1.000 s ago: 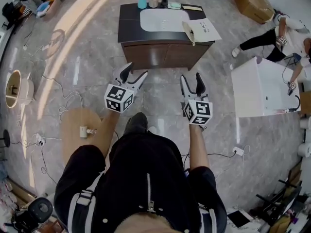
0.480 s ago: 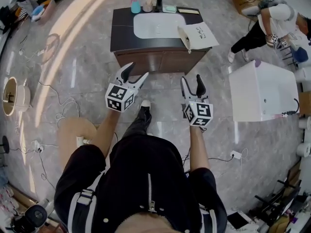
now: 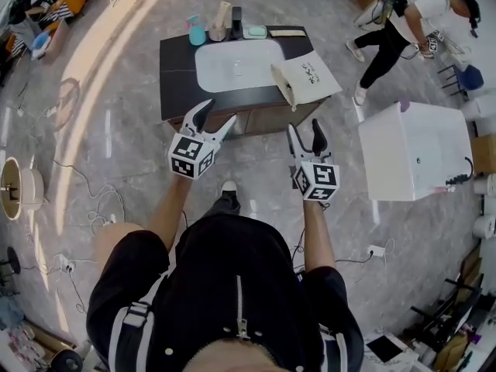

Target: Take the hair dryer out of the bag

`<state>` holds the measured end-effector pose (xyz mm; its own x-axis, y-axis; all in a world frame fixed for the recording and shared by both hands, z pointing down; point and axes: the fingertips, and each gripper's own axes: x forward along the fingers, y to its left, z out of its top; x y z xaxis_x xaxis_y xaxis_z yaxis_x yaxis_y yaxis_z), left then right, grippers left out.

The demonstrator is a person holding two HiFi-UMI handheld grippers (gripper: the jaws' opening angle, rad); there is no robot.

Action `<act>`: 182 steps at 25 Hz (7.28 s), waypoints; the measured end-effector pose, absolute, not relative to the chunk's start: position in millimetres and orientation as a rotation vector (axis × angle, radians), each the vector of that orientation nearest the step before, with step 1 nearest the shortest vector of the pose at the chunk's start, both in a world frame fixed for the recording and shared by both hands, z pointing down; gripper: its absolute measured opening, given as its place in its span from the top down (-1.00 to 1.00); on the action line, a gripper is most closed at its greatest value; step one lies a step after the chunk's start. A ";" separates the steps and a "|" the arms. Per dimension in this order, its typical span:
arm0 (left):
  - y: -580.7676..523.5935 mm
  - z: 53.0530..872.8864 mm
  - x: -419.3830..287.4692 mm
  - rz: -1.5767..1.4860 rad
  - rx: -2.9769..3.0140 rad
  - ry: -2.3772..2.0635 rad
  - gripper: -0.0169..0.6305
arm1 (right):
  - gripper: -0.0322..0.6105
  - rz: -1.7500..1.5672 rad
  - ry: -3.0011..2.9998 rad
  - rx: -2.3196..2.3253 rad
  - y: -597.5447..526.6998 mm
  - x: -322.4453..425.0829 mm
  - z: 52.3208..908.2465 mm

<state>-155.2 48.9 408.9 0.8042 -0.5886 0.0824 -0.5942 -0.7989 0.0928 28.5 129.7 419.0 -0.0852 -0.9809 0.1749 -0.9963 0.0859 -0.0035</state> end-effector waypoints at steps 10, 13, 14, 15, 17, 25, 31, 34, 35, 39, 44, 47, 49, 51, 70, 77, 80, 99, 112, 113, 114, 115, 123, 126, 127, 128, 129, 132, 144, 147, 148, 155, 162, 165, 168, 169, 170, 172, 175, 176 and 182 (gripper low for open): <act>-43.9 416.5 -138.7 0.119 2.891 -0.888 0.08 | 0.03 0.205 -2.184 2.063 42.1 40.5 423.4; -58.0 420.3 -136.6 0.124 2.885 -0.881 0.07 | 0.03 0.224 -2.181 2.049 28.5 39.5 431.3; -62.0 421.4 -135.8 0.123 2.881 -0.881 0.08 | 0.03 0.229 -2.180 2.041 23.8 39.7 433.7; -65.8 422.6 -135.0 0.125 2.878 -0.882 0.08 | 0.03 0.235 -2.181 2.034 19.2 40.1 435.6; -72.0 425.2 -134.1 0.131 2.872 -0.885 0.08 | 0.03 0.241 -2.185 2.020 10.7 40.6 438.4; -97.1 436.2 -137.5 0.163 2.838 -0.966 0.08 | 0.03 0.259 -2.242 1.941 -30.8 45.4 452.2; -127.4 437.1 -127.9 0.171 2.803 -1.056 0.08 | 0.03 0.261 -2.307 1.864 -73.2 58.7 455.9; -145.1 438.0 -115.9 0.174 2.780 -1.103 0.08 | 0.03 0.263 -2.335 1.814 -97.2 72.9 458.7; -150.8 437.8 -111.2 0.173 2.771 -1.118 0.08 | 0.04 0.262 -2.343 1.799 -105.3 78.5 458.8; -169.7 436.3 -96.0 0.173 2.740 -1.179 0.08 | 0.04 0.254 -2.382 1.733 -136.0 96.9 456.6; -189.1 436.8 -82.9 0.181 2.701 -1.252 0.07 | 0.04 0.258 -2.425 1.668 -169.3 112.1 457.1; -197.7 439.6 -76.5 0.187 2.683 -1.281 0.08 | 0.04 0.265 -2.441 1.635 -183.7 119.2 461.0; -204.0 441.6 -72.3 0.191 2.672 -1.294 0.07 | 0.04 0.271 -2.445 1.617 -191.7 123.9 464.4; -209.6 443.6 -69.3 0.196 2.661 -1.304 0.08 | 0.04 0.280 -2.446 1.599 -198.2 127.0 467.9; -204.3 519.0 -34.3 0.292 2.523 -1.219 0.07 | 0.04 0.474 -2.292 1.435 -183.2 150.4 565.3; -192.6 545.4 -34.6 0.331 2.473 -1.188 0.08 | 0.06 0.546 -2.176 1.308 -157.2 147.0 625.2; -187.0 554.6 -33.8 0.349 2.459 -1.173 0.07 | 0.06 0.570 -2.119 1.278 -149.6 147.5 648.4; -179.5 566.1 -34.0 0.383 2.434 -1.139 0.08 | 0.65 0.645 -1.871 1.298 -140.7 175.9 696.3; -174.8 585.7 -2.2 0.454 2.464 -1.015 0.08 | 0.73 0.740 -1.997 1.292 -139.1 187.7 673.9; -174.5 586.6 1.4 0.460 2.467 -1.002 0.08 | 0.73 0.746 -2.007 1.293 -138.9 188.6 671.8; -174.4 587.1 5.3 0.466 2.471 -0.988 0.08 | 0.73 0.753 -2.017 1.293 -138.8 189.5 669.7; -174.3 587.4 9.3 0.471 2.474 -0.974 0.08 | 0.73 0.759 -2.028 1.293 -138.8 190.5 667.6; -170.5 595.4 44.5 0.519 2.502 -0.834 0.08 | 0.73 0.751 -2.103 1.285 -139.5 200.4 652.1; -166.5 600.2 60.7 0.544 2.511 -0.773 0.08 | 0.73 0.789 -2.129 1.298 -140.2 204.9 647.0; -164.3 602.4 66.9 0.557 2.516 -0.743 0.08 | 0.73 0.803 -2.138 1.303 -139.9 206.3 645.3; -161.9 604.9 73.2 0.570 2.522 -0.714 0.08 | 0.73 0.813 -2.146 1.306 -139.4 207.6 643.7; -159.9 607.5 79.5 0.582 2.528 -0.686 0.08 | 0.73 0.820 -2.154 1.306 -139.2 208.7 642.3; -155.4 617.1 98.7 0.616 2.543 -0.611 0.08 | 0.73 0.850 -2.177 1.303 -139.9 212.6 638.2; -152.0 657.9 166.0 0.729 2.551 -0.448 0.08 | 0.74 0.926 -2.254 1.261 -138.4 224.9 626.5; -151.9 669.8 180.2 0.771 2.545 -0.421 0.08 | 0.74 0.936 -2.274 1.245 -138.9 226.9 624.9; -151.3 673.8 184.8 0.791 2.544 -0.413 0.08 | 0.74 0.938 -2.282 1.238 -138.7 227.3 624.6; -149.3 706.2 205.3 0.981 2.573 -0.401 0.38 | 0.73 0.957 -2.326 1.203 -139.7 231.8 623.9; -149.1 720.3 207.8 1.070 2.564 -0.418 0.67 | 0.73 0.978 -2.338 1.206 -140.0 231.7 626.0; -147.7 720.5 207.8 1.081 2.576 -0.407 0.72 | 0.73 0.974 -2.333 1.215 -140.5 231.9 625.0; -143.7 720.1 209.3 1.108 2.589 -0.397 0.74 | 0.74 0.974 -2.322 1.229 -137.1 232.8 624.5; -143.2 720.0 209.5 1.113 2.590 -0.397 0.74 | 0.74 0.974 -2.319 1.233 -136.8 232.9 624.7; -143.4 720.0 209.3 1.115 2.590 -0.399 0.75 | 0.74 0.976 -2.316 1.236 -137.2 232.9 624.9; -144.1 719.7 208.4 1.106 2.590 -0.405 0.75 | 0.74 0.978 -2.309 1.242 -138.8 232.4 625.3; -142.5 718.7 206.3 1.092 2.592 -0.408 0.75 | 0.74 0.974 -2.299 1.253 -138.3 232.1 625.3; -141.3 718.2 205.3 1.089 2.592 -0.408 0.75 | 0.74 0.973 -2.296 1.257 -137.4 232.4 625.5; -141.5 714.8 194.3 1.060 2.587 -0.417 0.75 | 0.74 0.973 -2.279 1.268 -138.6 230.0 630.8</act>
<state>194.3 -141.5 714.8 0.6832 -0.1468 0.7154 -0.3795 -0.9083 0.1760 230.0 -138.6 630.8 -0.5344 -0.5998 0.5956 -0.8450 0.3614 -0.3942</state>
